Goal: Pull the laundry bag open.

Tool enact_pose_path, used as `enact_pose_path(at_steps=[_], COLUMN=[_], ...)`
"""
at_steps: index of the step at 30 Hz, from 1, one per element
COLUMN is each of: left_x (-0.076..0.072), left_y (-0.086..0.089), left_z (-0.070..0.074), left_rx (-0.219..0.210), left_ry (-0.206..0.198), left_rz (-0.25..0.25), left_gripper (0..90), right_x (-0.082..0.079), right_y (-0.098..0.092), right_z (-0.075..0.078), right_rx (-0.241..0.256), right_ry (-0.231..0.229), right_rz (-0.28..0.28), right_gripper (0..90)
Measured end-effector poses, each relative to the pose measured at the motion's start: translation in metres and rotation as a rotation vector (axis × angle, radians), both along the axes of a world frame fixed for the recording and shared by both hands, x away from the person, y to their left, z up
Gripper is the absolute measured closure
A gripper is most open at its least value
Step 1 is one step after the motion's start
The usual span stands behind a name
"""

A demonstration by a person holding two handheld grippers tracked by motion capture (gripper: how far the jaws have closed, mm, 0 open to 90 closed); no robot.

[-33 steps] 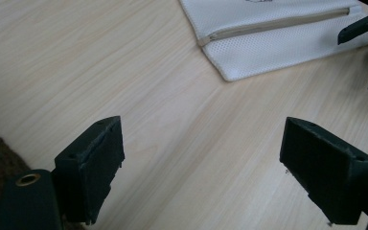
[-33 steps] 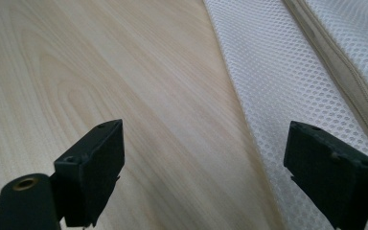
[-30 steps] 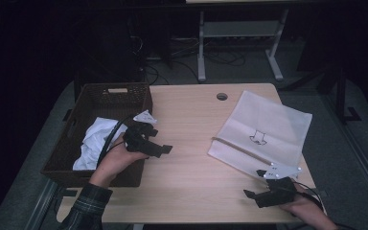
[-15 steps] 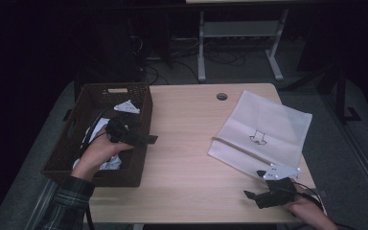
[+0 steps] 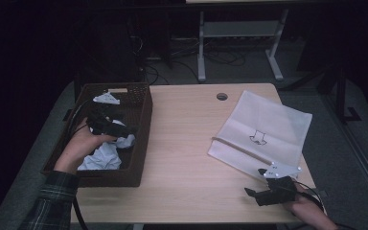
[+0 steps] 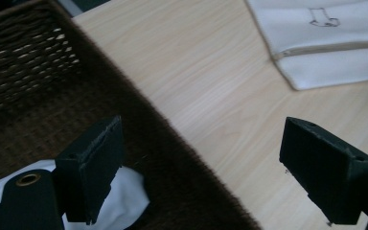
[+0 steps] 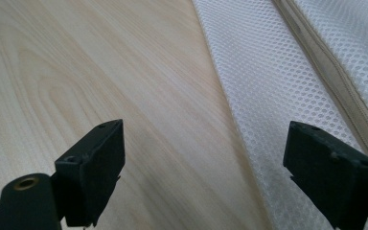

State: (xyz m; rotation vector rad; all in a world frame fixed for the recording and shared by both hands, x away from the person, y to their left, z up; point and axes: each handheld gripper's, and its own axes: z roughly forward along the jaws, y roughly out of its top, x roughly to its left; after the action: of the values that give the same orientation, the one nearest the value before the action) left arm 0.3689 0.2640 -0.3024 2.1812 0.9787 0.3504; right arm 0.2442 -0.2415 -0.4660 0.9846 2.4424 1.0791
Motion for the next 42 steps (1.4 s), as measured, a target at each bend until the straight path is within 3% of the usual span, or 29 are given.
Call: enact_pose_path(at_steps=[6, 10, 18, 23, 32, 35, 42], left_x=[0.008, 0.014, 0.02, 0.024, 0.029, 0.032, 0.039], left_y=[0.019, 0.034, 0.05, 0.058, 0.071, 0.076, 0.083], left_z=[-0.003, -0.012, -0.025, -0.034, -0.046, -0.052, -0.063], left_rx=[0.015, 0.055, 0.103, 0.154, 0.149, 0.119, 0.148], left_ry=[0.0, 0.017, 0.042, 0.052, 0.073, 0.092, 0.11], left_rz=[0.051, 0.088, 0.106, 0.117, 0.145, 0.155, 0.176], left_gripper=[14.9, 14.9, 14.8, 14.8, 14.7, 15.4, 15.2], right_x=[0.0, 0.0, 0.001, 0.0, 0.0, 0.0, 0.0], right_y=[0.0, -0.001, -0.001, -0.001, -0.001, -0.001, -0.001], right_z=[-0.001, -0.002, -0.002, -0.003, -0.003, -0.003, -0.004], right_rx=[-0.007, -0.009, -0.01, -0.01, -0.011, -0.011, -0.011], right_ry=[0.007, 0.009, 0.012, 0.012, 0.011, 0.014, 0.013], right_rz=[-0.003, -0.011, -0.012, -0.01, -0.009, -0.011, -0.014], right_gripper=[13.4, 13.4, 13.4, 13.4, 13.3, 13.4, 13.4])
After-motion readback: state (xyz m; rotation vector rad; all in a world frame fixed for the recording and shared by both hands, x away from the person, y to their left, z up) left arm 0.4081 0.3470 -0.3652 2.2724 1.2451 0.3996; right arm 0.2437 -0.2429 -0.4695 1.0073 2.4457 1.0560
